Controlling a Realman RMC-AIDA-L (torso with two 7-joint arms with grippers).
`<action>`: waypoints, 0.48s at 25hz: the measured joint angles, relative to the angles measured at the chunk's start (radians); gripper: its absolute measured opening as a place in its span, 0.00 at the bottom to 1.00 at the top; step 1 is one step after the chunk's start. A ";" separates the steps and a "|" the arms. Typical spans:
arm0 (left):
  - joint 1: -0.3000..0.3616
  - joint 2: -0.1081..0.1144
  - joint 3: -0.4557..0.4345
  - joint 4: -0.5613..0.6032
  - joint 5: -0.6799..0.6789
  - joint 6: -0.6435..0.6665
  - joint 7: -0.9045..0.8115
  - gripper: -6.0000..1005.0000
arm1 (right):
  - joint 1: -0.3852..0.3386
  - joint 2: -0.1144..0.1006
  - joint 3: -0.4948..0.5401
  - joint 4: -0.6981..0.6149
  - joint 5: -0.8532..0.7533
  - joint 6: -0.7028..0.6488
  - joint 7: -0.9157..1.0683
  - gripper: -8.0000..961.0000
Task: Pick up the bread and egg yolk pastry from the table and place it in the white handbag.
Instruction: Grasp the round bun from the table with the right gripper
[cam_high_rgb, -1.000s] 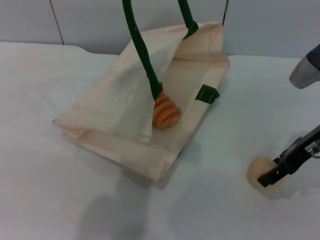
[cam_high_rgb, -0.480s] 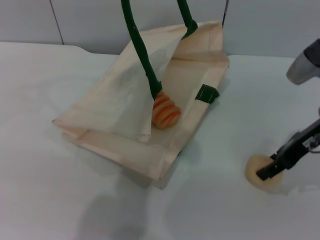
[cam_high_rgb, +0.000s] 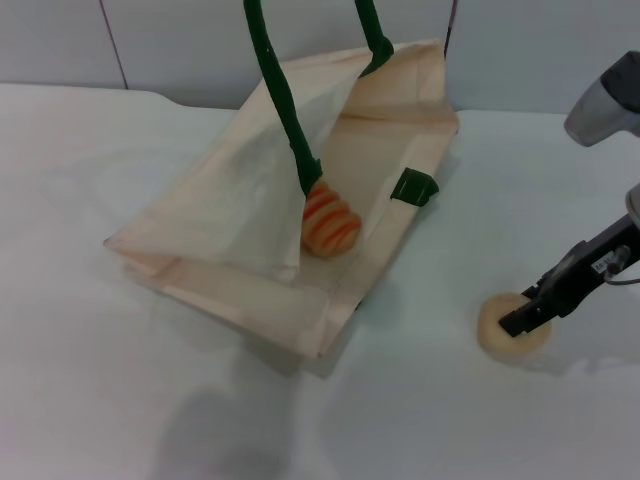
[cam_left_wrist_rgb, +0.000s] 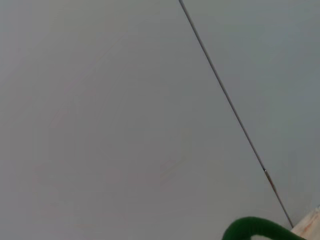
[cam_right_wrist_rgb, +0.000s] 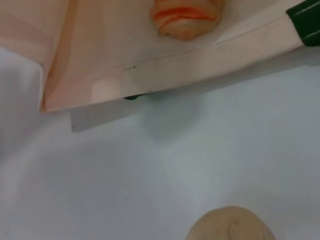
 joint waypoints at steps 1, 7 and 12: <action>0.001 0.000 0.000 0.000 0.000 0.000 0.000 0.18 | 0.000 0.000 0.000 0.000 0.000 0.000 0.000 0.59; 0.001 0.000 0.000 0.000 0.000 0.006 0.000 0.18 | 0.008 -0.001 0.000 0.004 0.016 -0.001 -0.001 0.54; 0.003 0.000 0.001 0.000 -0.007 0.012 0.000 0.18 | 0.046 -0.001 0.000 0.055 0.091 -0.021 -0.035 0.52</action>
